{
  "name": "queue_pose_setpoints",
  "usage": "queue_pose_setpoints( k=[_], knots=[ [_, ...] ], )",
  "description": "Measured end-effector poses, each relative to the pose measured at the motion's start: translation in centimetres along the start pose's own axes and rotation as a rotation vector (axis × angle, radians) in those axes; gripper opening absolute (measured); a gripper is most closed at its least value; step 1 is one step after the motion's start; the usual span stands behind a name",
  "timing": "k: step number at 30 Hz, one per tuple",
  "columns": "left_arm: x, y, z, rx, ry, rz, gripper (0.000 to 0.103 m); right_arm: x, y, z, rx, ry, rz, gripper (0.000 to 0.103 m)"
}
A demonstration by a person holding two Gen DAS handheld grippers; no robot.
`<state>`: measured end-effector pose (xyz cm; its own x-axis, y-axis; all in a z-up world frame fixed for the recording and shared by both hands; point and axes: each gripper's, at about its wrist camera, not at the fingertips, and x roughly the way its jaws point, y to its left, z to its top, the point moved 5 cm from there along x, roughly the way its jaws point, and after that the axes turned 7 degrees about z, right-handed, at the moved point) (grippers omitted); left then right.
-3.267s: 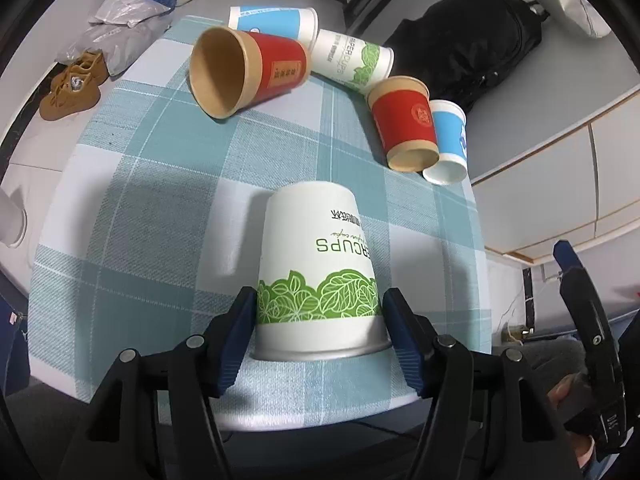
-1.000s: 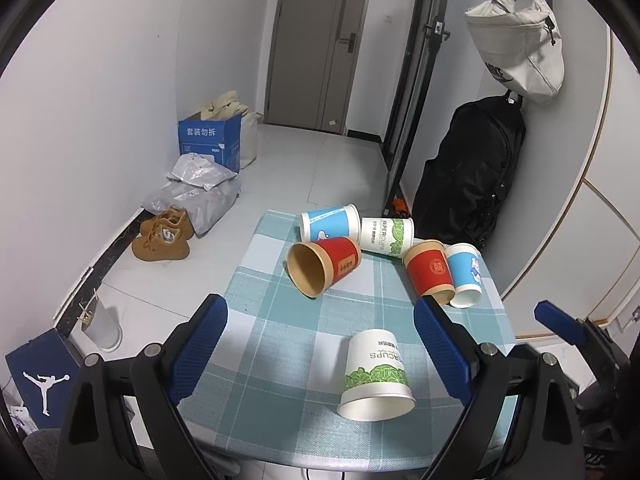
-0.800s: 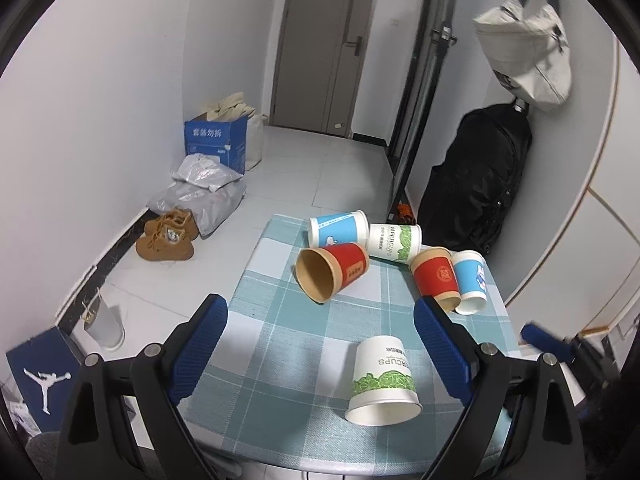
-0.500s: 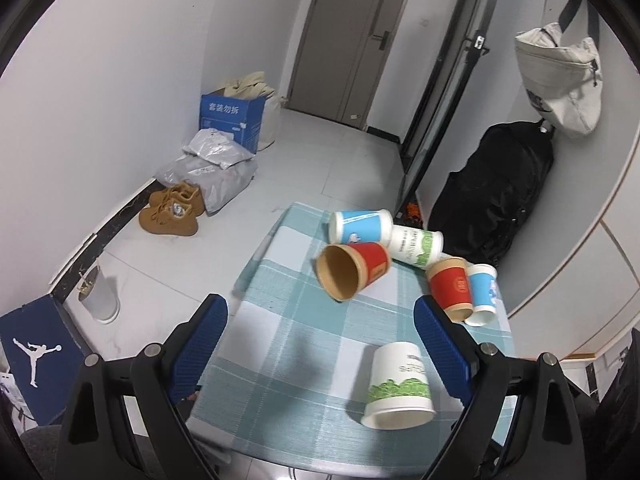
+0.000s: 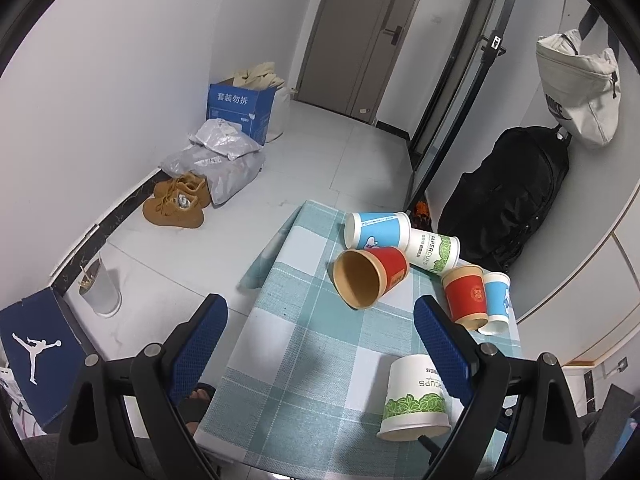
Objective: Flip cup upright
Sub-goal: 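Grasp the white green-leaf cup by its base with the right gripper, then lift and rotate the cup with the right gripper, opening facing up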
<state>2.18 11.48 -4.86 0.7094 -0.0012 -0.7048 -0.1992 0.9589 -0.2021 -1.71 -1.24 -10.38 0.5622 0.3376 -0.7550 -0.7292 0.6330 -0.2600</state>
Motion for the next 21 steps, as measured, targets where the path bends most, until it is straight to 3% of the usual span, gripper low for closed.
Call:
queue_pose_setpoints(
  k=[2, 4, 10, 21],
  knots=[
    [0.0, 0.0, 0.0, 0.001, 0.001, -0.002, 0.092, 0.4, 0.2, 0.0, -0.023, 0.013, -0.014, 0.04],
    [0.1, 0.1, 0.0, 0.006, 0.001, 0.002, 0.092, 1.0, 0.5, -0.2, -0.047, 0.034, -0.025, 0.029],
    [0.2, 0.3, 0.1, -0.002, 0.012, -0.005, 0.092, 1.7, 0.9, -0.2, -0.106, 0.054, -0.076, 0.016],
    [0.1, 0.4, 0.0, -0.009, 0.014, -0.009, 0.092, 1.5, 0.3, -0.1, -0.089, 0.043, -0.115, 0.008]
  ],
)
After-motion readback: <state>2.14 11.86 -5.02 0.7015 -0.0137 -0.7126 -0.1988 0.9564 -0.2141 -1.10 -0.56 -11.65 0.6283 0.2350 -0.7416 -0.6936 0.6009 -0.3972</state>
